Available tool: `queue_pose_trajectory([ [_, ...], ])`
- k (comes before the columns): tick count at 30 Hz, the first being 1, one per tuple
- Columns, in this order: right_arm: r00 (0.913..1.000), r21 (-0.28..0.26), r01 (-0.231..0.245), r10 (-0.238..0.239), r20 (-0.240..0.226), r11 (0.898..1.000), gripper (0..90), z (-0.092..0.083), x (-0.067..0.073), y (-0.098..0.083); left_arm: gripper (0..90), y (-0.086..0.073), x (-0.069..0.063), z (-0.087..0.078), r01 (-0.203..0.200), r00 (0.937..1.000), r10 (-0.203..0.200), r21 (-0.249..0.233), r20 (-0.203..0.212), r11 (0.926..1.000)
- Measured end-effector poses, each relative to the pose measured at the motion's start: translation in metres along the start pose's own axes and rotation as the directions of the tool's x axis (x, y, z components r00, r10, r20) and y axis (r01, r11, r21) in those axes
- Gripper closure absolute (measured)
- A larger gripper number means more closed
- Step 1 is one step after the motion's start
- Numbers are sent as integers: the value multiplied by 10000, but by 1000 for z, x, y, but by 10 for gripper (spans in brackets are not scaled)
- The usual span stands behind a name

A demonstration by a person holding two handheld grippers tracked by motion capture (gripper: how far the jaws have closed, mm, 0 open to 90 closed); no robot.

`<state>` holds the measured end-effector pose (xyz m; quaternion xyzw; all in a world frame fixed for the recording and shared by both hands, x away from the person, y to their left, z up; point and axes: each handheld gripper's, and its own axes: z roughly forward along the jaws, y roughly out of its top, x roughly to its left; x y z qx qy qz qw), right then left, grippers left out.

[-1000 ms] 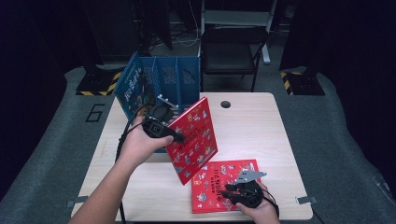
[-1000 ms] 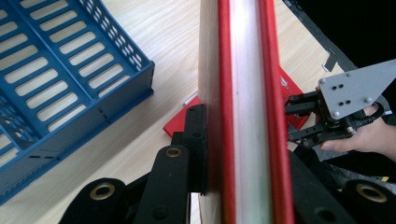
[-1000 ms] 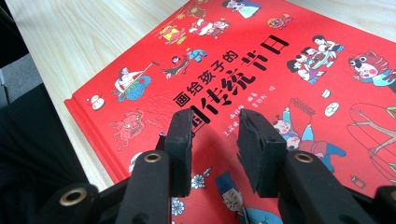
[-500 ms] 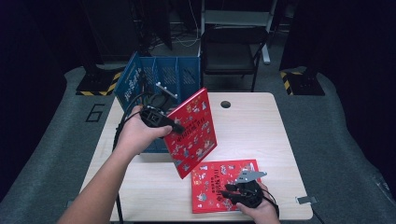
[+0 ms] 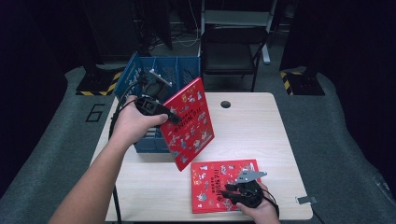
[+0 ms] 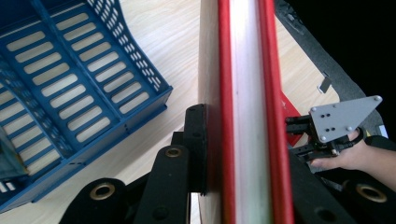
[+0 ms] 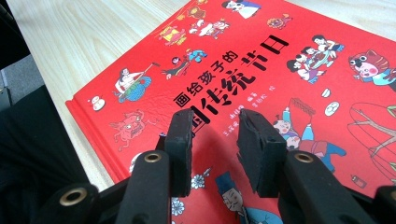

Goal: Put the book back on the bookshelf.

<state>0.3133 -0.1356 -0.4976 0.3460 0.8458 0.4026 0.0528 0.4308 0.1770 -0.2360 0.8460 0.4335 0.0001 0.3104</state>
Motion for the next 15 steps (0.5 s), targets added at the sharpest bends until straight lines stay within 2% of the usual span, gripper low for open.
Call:
queue_pose_trajectory([
  [5,10000,-4,6,-6,-16,10000,653,0,0,0,793,0,7,-1,168,9998,-168,-38,-51,9999],
  [11,10000,-18,10,-11,-15,10000,653,0,0,0,793,-1,20,-6,576,9983,-577,-134,-26,9982],
  [15,10000,-18,-20,20,1,10000,653,0,0,0,793,-4,34,-15,981,9948,-989,-330,-223,9946],
])
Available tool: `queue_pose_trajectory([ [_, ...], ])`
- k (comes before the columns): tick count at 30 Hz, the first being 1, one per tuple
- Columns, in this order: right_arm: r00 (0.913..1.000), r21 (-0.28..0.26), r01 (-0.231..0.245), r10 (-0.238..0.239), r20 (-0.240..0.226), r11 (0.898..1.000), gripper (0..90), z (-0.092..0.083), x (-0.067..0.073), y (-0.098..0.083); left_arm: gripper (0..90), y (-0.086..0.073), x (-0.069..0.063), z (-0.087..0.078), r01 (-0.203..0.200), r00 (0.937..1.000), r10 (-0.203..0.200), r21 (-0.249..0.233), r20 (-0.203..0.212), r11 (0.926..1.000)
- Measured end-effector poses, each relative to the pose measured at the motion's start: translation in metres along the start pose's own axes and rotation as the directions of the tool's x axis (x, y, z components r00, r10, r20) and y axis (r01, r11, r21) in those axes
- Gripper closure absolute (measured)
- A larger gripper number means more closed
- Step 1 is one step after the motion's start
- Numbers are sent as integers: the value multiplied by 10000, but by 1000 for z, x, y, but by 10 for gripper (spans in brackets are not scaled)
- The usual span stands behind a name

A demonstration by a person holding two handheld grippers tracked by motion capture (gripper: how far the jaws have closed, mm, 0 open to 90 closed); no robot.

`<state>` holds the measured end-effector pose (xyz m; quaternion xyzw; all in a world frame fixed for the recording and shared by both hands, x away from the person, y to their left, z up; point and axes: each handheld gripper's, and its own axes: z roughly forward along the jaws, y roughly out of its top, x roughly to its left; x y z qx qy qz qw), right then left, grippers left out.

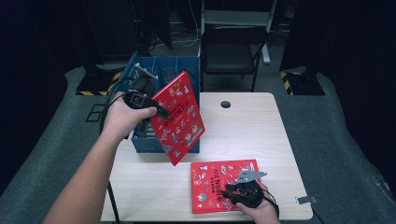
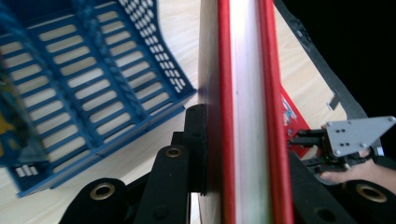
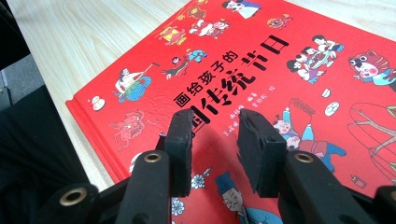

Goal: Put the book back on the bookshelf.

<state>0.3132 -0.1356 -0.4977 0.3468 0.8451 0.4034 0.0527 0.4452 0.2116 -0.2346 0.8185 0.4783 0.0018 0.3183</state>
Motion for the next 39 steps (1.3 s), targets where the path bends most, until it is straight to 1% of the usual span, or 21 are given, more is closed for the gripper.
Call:
queue_pose_trajectory([
  [3,10000,7,-39,39,-1,10000,653,0,0,0,793,-2,7,-4,241,9996,-242,-89,-122,9997],
  [4,10000,-1,8,-8,15,10000,653,0,0,0,793,-3,10,-5,245,9996,-246,-78,-153,9997],
  [6,10000,1,-37,37,-5,10000,653,0,0,0,793,-5,14,-8,447,9989,-447,4,-164,9990],
  [7,10000,-4,14,-14,-48,10000,653,0,0,0,793,-6,17,-9,441,9988,-441,-18,-202,9990],
  [8,9999,1,-49,49,-155,10000,653,0,0,0,793,-7,19,-11,557,9983,-557,5,-198,9984],
  [10,9999,-3,-51,51,-147,10000,653,0,0,0,793,-8,22,-13,620,9977,-621,-59,-256,9981],
  [12,9999,-1,24,-24,-100,10000,653,-1,0,0,793,-9,28,-18,796,9965,-798,-108,-255,9968],
  [14,9999,-9,-46,46,-140,10000,653,0,0,0,793,-10,33,-21,898,9955,-904,-196,-297,9958],
  [17,9999,-3,-48,48,-118,10000,653,0,0,0,793,-10,37,-25,1186,9919,-1199,-330,-409,9924],
  [18,9999,-3,-48,48,-118,10000,653,0,0,0,793,-10,37,-25,1186,9919,-1199,-330,-409,9924],
  [20,9999,-9,-47,47,-124,10000,653,0,0,0,793,-9,42,-27,1385,9888,-1404,-381,-512,9896],
  [22,9999,-13,-47,47,-124,10000,652,0,0,0,793,-9,43,-28,1447,9877,-1469,-417,-545,9886],
  [26,10000,3,8,-8,-85,10000,653,0,0,0,793,-6,49,-30,1748,9815,-1783,-532,-694,9832],
  [27,9999,-11,-52,52,-133,10000,653,0,0,0,793,-6,49,-30,1748,9815,-1783,-532,-694,9832],
  [28,9999,-14,-58,58,-131,10000,652,0,0,0,793,-5,51,-31,1911,9780,-1953,-609,-734,9797],
  [29,9999,-12,-41,41,-125,10000,652,0,0,0,793,-4,52,-31,1930,9774,-1973,-611,-753,9793],
  [30,10000,16,39,-39,-22,10000,651,0,0,0,793,-3,52,-31,2020,9755,-2067,-652,-755,9772],
  [32,10000,-20,9,-9,49,10000,651,0,0,0,793,-2,53,-31,2029,9751,-2077,-655,-771,9770],
  [33,10000,-26,10,-10,46,10000,651,0,0,0,793,0,54,-31,2073,9735,-2127,-692,-844,9758],
  [34,10000,-26,12,-12,44,10000,651,0,0,0,793,0,54,-31,2073,9735,-2127,-692,-844,9758],
  [39,10000,-15,15,-15,29,10000,648,0,0,0,793,7,56,-30,2218,9691,-2268,-599,-969,9733],
])
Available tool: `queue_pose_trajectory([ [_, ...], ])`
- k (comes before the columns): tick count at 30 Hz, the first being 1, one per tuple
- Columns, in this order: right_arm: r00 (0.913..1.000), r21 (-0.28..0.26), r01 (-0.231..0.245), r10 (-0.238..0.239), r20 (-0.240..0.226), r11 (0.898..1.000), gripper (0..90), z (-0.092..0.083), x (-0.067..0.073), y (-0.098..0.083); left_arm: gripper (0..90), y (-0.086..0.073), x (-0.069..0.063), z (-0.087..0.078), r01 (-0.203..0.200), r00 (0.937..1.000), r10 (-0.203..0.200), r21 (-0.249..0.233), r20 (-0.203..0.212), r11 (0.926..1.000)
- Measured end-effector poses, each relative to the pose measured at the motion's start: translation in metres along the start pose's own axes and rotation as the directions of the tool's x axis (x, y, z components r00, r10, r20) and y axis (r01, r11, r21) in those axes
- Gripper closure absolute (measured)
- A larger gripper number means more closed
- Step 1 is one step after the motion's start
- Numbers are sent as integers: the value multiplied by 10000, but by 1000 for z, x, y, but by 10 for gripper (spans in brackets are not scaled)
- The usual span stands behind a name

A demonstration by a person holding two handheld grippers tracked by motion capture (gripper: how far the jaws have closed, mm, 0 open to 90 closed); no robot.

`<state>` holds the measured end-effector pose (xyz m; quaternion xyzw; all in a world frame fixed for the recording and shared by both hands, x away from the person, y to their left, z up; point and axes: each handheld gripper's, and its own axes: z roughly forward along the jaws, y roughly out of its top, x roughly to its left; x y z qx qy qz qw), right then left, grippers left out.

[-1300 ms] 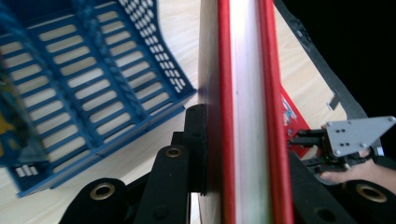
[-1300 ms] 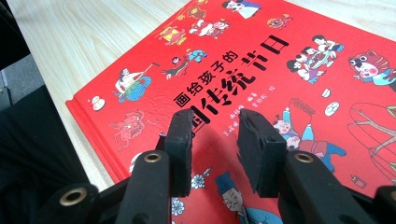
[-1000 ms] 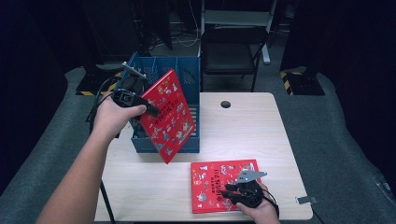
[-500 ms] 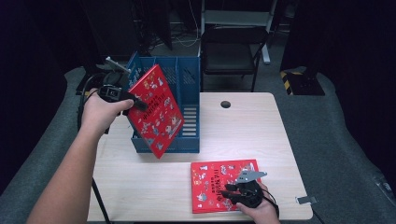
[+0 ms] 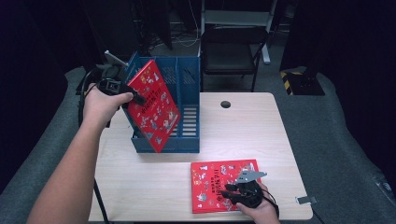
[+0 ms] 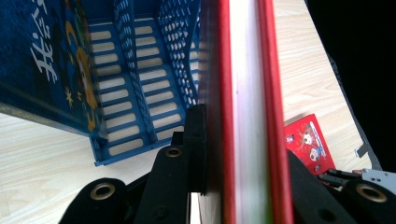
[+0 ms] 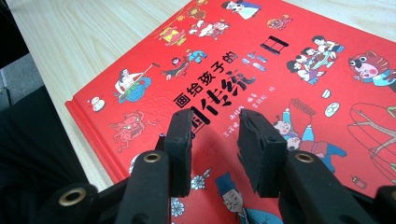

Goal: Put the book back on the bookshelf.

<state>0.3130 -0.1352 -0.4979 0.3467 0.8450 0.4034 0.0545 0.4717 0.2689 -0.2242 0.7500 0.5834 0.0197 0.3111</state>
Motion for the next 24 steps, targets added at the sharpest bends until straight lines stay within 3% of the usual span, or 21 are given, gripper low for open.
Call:
queue_pose_trajectory([
  [10,9999,13,98,-98,-93,10000,644,-1,0,0,793,8,5,0,138,9998,-138,22,-142,9999],
  [21,9999,-9,105,-105,-34,9999,643,0,0,0,793,14,15,0,722,9964,-732,-241,-434,9971],
  [24,9999,-12,96,-96,-52,10000,643,0,0,0,793,16,16,2,701,9955,-717,-277,-624,9972],
])
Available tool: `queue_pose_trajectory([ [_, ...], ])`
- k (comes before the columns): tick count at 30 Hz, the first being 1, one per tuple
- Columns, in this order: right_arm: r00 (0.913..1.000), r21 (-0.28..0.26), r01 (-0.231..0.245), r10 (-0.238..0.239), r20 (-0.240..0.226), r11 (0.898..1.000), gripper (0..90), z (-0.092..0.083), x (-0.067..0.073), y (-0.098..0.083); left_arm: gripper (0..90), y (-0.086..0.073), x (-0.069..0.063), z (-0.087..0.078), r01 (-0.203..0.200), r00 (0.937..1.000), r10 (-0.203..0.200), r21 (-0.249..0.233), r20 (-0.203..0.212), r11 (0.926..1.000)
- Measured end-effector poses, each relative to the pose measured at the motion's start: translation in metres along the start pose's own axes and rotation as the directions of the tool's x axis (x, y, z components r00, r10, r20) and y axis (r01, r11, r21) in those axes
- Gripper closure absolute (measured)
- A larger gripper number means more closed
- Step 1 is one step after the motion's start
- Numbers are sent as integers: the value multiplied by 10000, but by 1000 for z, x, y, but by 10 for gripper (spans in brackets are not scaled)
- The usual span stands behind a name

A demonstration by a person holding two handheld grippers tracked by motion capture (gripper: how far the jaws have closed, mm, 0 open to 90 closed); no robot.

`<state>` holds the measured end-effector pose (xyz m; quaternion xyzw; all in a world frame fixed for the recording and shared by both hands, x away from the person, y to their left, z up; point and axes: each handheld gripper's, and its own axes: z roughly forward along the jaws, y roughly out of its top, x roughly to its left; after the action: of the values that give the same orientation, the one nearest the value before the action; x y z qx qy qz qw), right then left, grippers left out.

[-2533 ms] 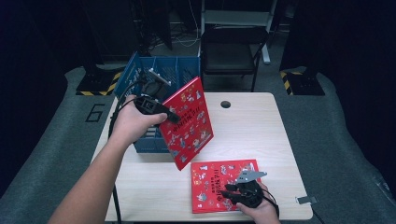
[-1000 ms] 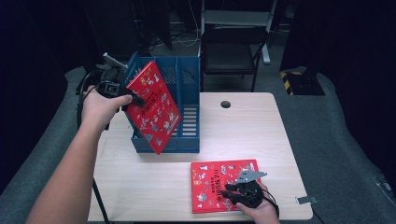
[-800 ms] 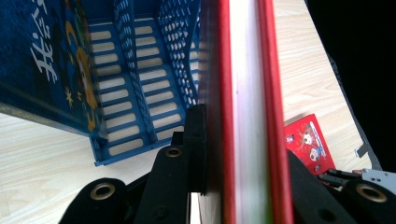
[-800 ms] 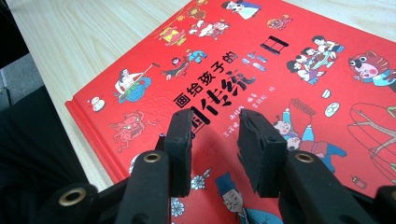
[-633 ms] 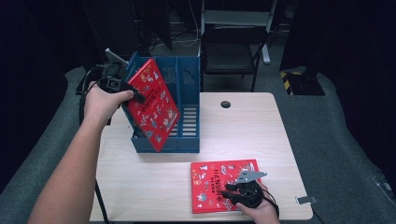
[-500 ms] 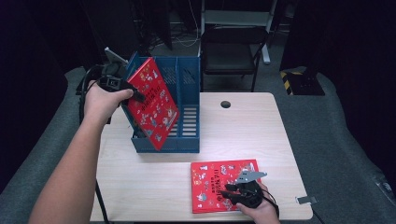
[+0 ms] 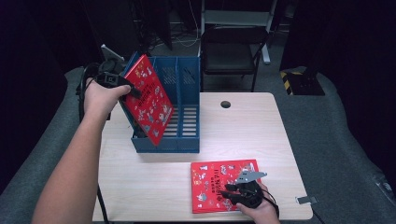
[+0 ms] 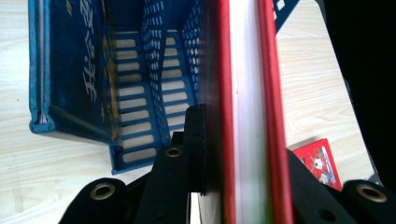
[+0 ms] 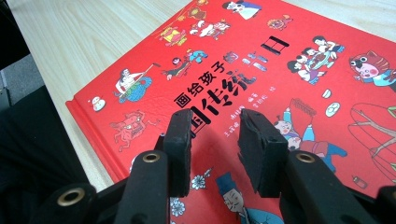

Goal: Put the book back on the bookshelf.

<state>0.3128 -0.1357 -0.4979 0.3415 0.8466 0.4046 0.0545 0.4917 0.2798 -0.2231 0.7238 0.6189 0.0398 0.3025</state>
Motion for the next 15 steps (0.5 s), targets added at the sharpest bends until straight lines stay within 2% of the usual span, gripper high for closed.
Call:
queue_pose_trajectory([
  [6,10000,-1,10,-10,-24,10000,643,0,0,0,793,5,-3,5,165,9996,-168,-168,-209,9997],
  [12,9999,-24,-41,41,-114,10000,643,0,0,0,793,9,-5,11,195,9996,-196,-39,-225,9998],
  [15,10000,-27,-25,25,16,10000,643,0,0,0,793,10,-5,13,221,9995,-222,-18,-246,9998],
])
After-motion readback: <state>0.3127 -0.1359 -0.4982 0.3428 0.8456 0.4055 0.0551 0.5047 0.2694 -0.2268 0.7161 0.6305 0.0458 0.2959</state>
